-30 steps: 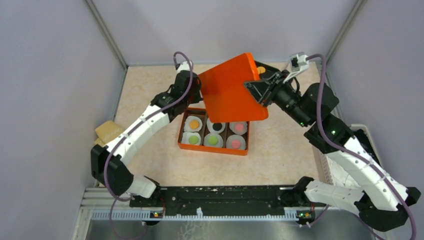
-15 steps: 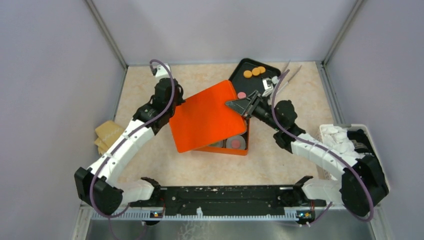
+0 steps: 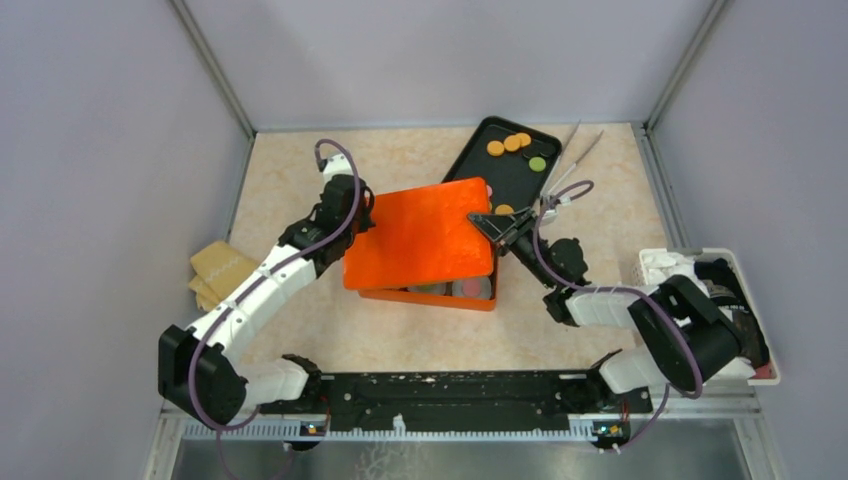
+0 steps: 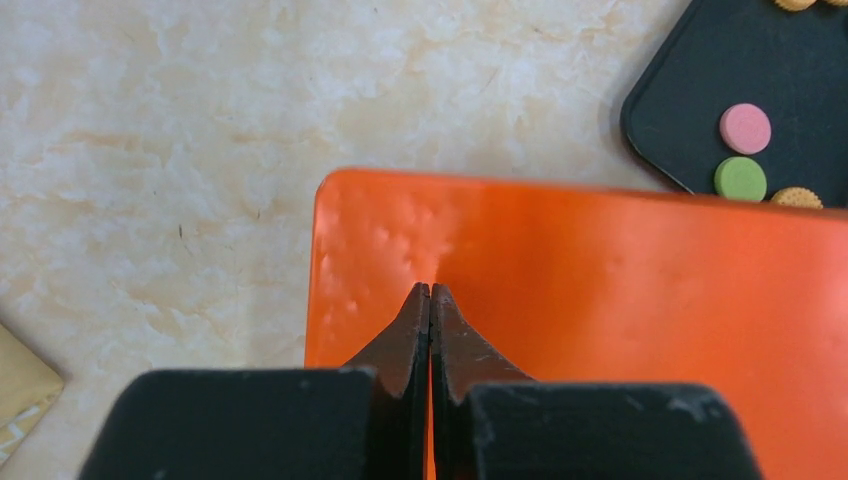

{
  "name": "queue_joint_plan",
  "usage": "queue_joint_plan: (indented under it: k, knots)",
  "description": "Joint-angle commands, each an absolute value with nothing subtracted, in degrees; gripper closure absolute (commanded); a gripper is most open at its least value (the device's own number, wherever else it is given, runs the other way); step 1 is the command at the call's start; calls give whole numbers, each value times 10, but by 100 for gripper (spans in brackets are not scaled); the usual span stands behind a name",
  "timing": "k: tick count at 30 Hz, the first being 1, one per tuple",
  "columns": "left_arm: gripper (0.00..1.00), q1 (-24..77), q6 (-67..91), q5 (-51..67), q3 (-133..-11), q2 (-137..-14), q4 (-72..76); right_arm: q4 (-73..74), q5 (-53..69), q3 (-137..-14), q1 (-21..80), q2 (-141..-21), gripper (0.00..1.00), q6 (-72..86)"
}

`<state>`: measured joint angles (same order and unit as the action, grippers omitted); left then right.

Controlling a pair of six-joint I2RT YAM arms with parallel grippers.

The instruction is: Pack the cookies

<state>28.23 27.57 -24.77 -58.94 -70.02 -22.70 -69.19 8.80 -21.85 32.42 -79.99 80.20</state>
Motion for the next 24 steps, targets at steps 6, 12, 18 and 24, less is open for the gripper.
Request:
queue_joint_plan:
  k: [6, 12, 18, 24]
  knots:
    - [100, 283, 284, -230, -567, -694, -204, -810, 19, -208, 313, -838, 100, 838]
    - [100, 283, 281, -227, -563, -703, -202, -820, 41, -202, 303, -887, 100, 846]
    - [100, 283, 281, -229, -558, -704, -199, -918, 57, -187, 301, -988, 100, 903]
    - [100, 283, 282, -221, -558, -716, -197, -969, 55, -166, 297, -1030, 100, 921]
